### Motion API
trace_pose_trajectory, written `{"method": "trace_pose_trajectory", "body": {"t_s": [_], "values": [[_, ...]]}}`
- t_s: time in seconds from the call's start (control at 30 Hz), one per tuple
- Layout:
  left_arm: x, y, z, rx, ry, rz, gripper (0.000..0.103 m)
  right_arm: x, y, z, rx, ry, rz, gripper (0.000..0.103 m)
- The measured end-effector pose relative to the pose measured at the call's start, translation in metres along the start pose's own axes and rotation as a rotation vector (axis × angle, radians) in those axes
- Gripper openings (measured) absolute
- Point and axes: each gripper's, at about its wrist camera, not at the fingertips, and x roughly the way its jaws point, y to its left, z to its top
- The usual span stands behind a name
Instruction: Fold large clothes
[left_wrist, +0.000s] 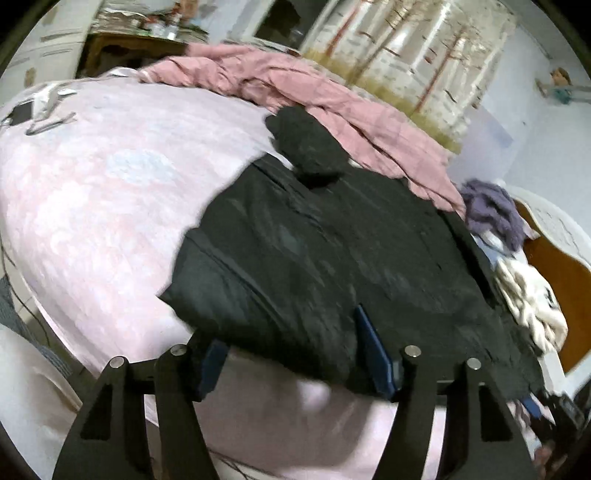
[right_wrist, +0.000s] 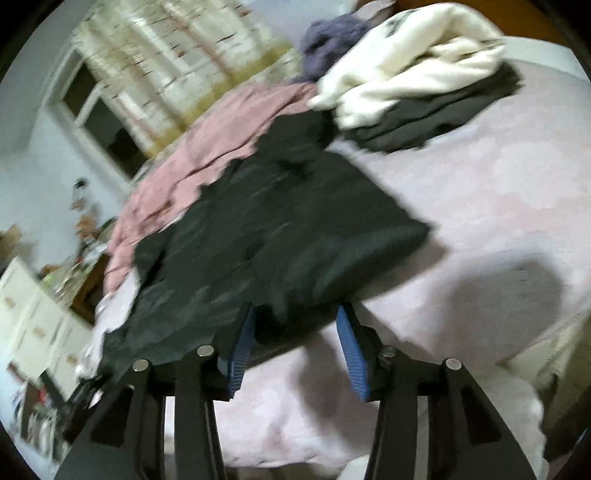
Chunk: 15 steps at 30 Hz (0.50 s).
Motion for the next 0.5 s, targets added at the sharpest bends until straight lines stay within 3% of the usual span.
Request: {"method": "trace_pose_trajectory", "body": {"t_s": [0.03, 0.13, 0.17, 0.2, 0.23, 0.33, 0.5], "values": [[0.001, -0.002, -0.005, 0.008, 0.032, -0.035, 0.064, 0.005, 0.005, -0.002, -0.026, 0.027, 0.035, 0.047], [0.008, -0.019, -0.009, 0.080, 0.078, -0.072, 0.060, 0.013, 0.024, -0.007, -0.114, 0.045, 0.011, 0.047], [0.004, -0.025, -0.007, 0.108, 0.051, -0.053, 0.053, 0.014, 0.028, -0.008, -0.132, 0.039, -0.004, 0.038], [-0.001, -0.030, -0.003, 0.130, 0.017, -0.032, 0.036, 0.012, 0.033, -0.008, -0.150, 0.006, -0.041, 0.021], [-0.008, -0.036, 0.003, 0.158, -0.018, -0.023, 0.030, 0.008, 0.037, -0.008, -0.169, -0.025, -0.066, 0.015], [-0.018, -0.052, 0.022, 0.225, -0.058, -0.030, 0.030, -0.010, 0.053, -0.005, -0.240, -0.126, -0.079, 0.009], [0.008, -0.082, 0.065, 0.306, -0.051, 0.018, 0.033, -0.006, 0.082, 0.027, -0.326, -0.160, -0.121, 0.008]]}}
